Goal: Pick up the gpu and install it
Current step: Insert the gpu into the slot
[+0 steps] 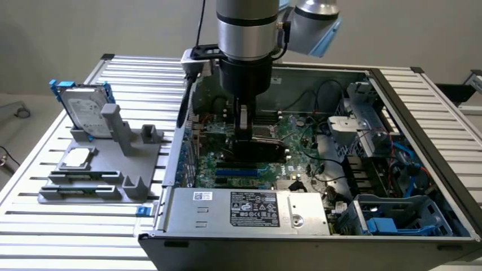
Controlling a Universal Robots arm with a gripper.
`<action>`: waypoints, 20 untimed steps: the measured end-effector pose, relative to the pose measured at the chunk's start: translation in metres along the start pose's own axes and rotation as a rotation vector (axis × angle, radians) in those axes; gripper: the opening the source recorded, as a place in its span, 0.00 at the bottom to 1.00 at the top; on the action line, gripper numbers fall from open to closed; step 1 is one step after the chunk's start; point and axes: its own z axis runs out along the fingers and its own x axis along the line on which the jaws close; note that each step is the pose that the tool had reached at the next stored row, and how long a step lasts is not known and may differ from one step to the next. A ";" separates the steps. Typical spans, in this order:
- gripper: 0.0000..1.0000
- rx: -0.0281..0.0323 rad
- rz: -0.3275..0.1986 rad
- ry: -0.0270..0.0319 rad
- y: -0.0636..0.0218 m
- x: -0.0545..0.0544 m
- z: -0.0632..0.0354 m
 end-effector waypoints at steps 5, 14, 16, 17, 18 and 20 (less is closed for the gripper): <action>0.26 0.0093 0.000 -0.0006 0.0032 0.005 0.0036; 0.26 0.0144 0.001 -0.0008 0.0049 0.008 0.0082; 0.26 0.0171 0.001 -0.0008 0.0058 0.008 0.0103; 0.26 0.0186 0.001 -0.0010 0.0063 0.008 0.0114; 0.26 0.0193 0.001 -0.0011 0.0066 0.008 0.0121; 0.26 0.0199 0.001 -0.0010 0.0072 0.008 0.0131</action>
